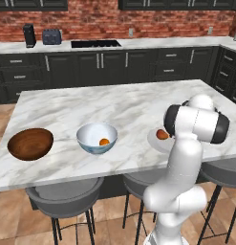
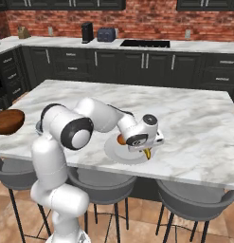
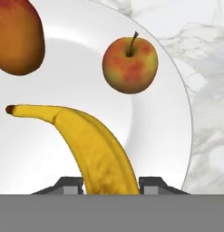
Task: Take the fruits from the plate on the dining counter and place two fruits in each bowl.
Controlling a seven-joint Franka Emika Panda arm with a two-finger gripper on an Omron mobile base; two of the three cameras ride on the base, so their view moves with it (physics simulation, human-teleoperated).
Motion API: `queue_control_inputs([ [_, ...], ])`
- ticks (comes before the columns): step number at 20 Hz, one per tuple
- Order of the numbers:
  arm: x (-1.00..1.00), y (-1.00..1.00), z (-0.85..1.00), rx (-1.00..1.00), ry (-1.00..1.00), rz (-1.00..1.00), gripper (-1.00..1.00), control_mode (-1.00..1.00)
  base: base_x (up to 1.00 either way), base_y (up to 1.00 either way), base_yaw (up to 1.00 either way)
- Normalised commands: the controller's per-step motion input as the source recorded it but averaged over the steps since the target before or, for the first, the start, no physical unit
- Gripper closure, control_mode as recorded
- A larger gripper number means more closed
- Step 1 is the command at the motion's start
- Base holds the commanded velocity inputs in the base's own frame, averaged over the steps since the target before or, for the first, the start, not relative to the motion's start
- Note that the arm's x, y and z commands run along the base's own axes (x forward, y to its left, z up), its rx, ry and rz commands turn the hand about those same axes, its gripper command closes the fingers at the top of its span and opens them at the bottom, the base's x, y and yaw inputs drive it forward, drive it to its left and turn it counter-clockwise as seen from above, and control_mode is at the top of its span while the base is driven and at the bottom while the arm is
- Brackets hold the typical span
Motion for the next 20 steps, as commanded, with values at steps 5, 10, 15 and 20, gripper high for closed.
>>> queue_control_inputs([
  [5,-0.46,0.32,1.00,-0.08,0.00,-0.02,1.00,-1.00,0.00,0.00,0.00],
  [10,-0.18,0.91,0.94,-0.07,0.00,-0.04,1.00,-1.00,0.00,0.00,0.00],
  [15,-0.17,1.00,0.98,-0.01,0.00,-0.18,1.00,-1.00,0.00,0.00,0.00],
  [20,-0.05,0.99,1.00,0.00,0.00,-0.20,1.00,-1.00,0.00,0.00,0.00],
])
